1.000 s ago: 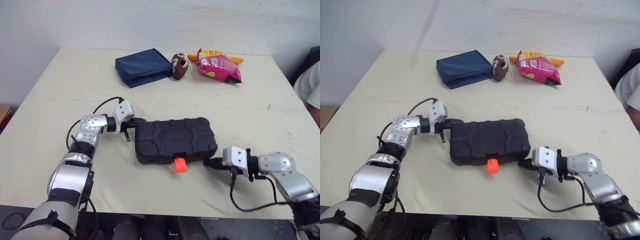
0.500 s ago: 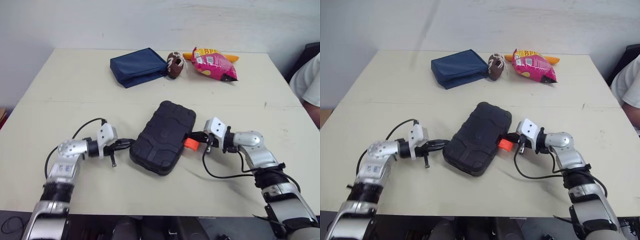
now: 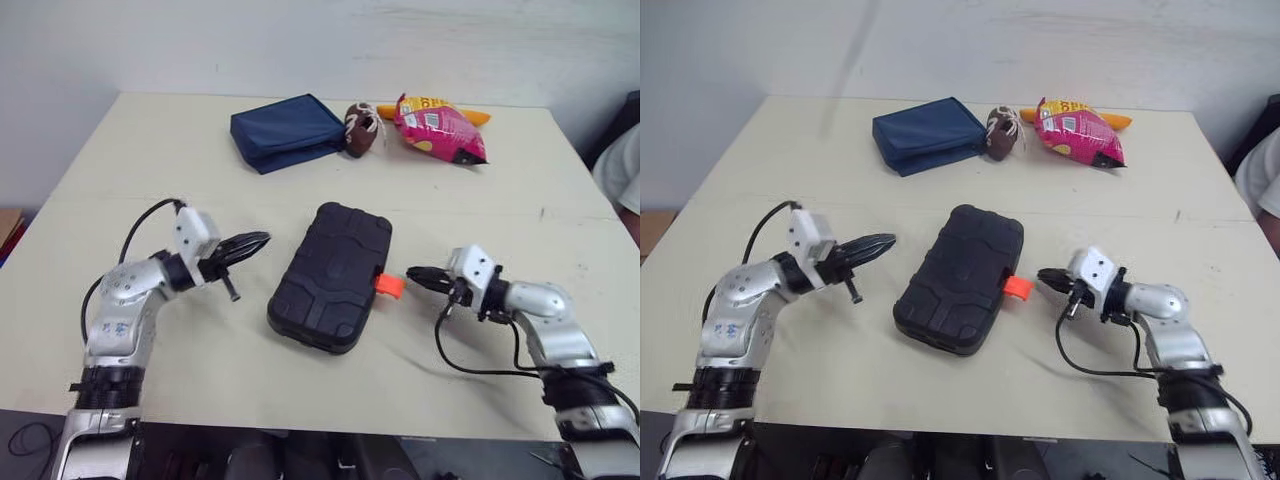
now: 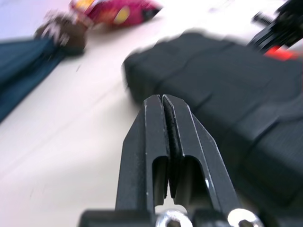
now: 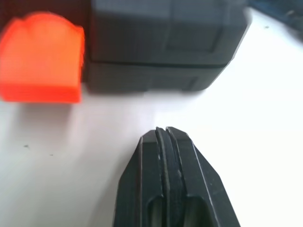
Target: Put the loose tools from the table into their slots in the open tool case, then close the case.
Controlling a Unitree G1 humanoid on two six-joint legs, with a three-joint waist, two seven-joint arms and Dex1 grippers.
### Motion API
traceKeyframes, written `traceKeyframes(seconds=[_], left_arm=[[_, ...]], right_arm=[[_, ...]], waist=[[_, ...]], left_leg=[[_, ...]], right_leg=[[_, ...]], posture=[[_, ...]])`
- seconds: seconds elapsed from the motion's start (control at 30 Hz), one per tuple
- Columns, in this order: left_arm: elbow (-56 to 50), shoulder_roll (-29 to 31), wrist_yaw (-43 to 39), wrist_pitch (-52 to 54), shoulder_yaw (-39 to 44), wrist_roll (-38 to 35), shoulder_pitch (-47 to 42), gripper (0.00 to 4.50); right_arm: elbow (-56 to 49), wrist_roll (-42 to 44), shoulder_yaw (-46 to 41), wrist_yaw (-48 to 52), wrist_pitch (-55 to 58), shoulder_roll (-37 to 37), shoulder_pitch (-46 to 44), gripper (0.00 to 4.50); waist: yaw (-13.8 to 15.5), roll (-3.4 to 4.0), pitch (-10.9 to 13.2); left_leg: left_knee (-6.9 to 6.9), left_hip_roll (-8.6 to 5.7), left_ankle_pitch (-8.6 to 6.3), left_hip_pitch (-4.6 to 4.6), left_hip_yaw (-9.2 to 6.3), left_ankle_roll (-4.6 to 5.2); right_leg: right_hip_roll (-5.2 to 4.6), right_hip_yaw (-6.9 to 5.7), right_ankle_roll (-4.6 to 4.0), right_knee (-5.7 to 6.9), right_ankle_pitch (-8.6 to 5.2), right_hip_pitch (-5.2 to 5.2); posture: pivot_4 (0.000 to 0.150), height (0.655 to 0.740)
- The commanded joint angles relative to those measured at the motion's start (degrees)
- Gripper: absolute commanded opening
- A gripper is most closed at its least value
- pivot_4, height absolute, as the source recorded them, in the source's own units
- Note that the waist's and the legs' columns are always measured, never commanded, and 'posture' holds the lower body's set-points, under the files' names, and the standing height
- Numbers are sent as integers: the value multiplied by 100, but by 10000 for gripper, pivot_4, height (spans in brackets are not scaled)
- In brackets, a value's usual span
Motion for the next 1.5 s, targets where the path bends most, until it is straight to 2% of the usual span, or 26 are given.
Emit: traceKeyframes(seconds=[0.03,0.17,0.3,0.47,0.7,0.93,1.13,1.5], left_arm=[[-252,-180,-81,212,-633,184,-325,546],[120,-715,274,350,-1211,582,-696,546],[343,-779,212,466,-1643,946,-805,546],[679,-770,317,527,-1918,1350,-842,546],[638,-807,367,666,-1821,1296,-710,546],[659,-733,372,659,-1815,1328,-626,546],[686,-712,368,675,-1816,1327,-625,546],[443,-605,388,950,-1801,1303,-493,546]], right_arm=[[-1269,622,-308,41,543,-185,218,120],[-2306,823,-141,-83,1189,-266,378,120],[-2559,688,127,-189,1549,-233,306,120],[-2449,317,457,-445,1603,-58,145,120],[-2176,-106,728,-629,1656,-33,-8,120],[-2145,-208,759,-538,1958,-155,3,120],[-2208,54,657,-179,2230,-430,229,120],[-1580,-86,920,-202,1996,144,206,120]], waist=[[-4,6,-2],[-26,6,-2],[-37,6,-2],[-16,9,-4],[-8,10,-5],[-18,17,-11],[-24,20,-16],[-39,23,-22]], left_leg=[[0,-1,0,1,0,0],[-4,2,1,7,6,-4],[-15,4,9,11,5,-16],[-17,-1,16,12,3,-10],[-17,-1,16,17,3,-10],[-19,-1,16,24,4,-10],[-22,-1,16,26,3,-10],[-26,0,17,29,5,-11]], right_leg=[[1,2,1,0,0,1],[9,11,3,2,0,-1],[15,15,3,3,0,-4],[11,18,2,3,0,-2],[9,17,2,4,0,2],[10,17,2,5,0,7],[10,17,2,2,0,9],[12,18,3,4,-1,9]], posture=[[1500,7400],[1500,7400],[1500,7400],[1500,7400],[1500,7400],[1500,7400],[1500,7400],[1500,7400]])
